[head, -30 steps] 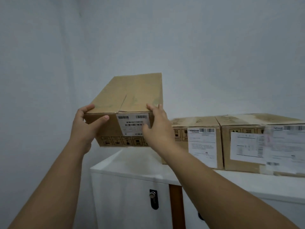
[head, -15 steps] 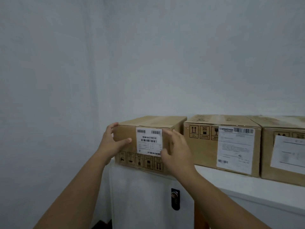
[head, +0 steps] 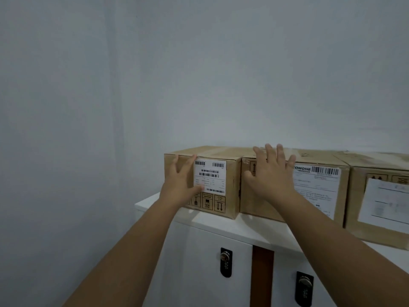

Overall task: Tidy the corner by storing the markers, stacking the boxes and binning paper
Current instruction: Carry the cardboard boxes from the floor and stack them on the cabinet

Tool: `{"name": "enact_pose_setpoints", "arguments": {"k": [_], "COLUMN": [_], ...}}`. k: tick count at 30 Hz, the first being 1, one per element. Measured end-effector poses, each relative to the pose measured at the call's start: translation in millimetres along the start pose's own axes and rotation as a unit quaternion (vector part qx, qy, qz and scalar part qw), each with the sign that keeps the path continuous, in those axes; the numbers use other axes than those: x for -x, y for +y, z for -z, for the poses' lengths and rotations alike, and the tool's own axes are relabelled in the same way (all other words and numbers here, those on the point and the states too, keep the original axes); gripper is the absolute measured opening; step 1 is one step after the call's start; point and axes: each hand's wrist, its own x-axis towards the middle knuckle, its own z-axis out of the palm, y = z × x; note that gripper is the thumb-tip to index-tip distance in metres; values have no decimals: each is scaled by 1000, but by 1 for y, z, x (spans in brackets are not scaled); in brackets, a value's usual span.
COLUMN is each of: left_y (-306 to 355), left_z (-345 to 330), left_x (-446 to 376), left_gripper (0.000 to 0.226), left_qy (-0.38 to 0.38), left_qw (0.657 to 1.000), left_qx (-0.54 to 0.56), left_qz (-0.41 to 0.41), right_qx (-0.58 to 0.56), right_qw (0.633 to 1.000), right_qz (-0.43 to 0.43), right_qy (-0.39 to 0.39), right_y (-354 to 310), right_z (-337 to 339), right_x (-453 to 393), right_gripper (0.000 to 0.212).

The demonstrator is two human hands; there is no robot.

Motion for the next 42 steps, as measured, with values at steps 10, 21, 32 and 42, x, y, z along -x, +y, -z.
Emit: {"name": "enact_pose_setpoints", "arguments": {"k": [10,21,32,42], "left_y": [13,5,-163,-293], "left_z": [-42,-15,106,141], "left_x": [-10,15,198,404], "left_gripper": [83,71,49,41], "left_qy": [-19,-108,-39,-1], "left_qw": [999,994,964,863], "left_qx": [1,-1,-19,16], "left_qz": [-26,-25,263,505], "right_qx": [61,13,-201,-259], "right_qw": [997,999,937,811], "right_qz": [28,38,263,288], "right_qy": [42,37,-113,-438], "right_y": [14,-6,-179,-307], "right_z": [-20,-19,-93,-227], "right_x": [1,18,130,288], "right_gripper": [70,74,57,53]}}
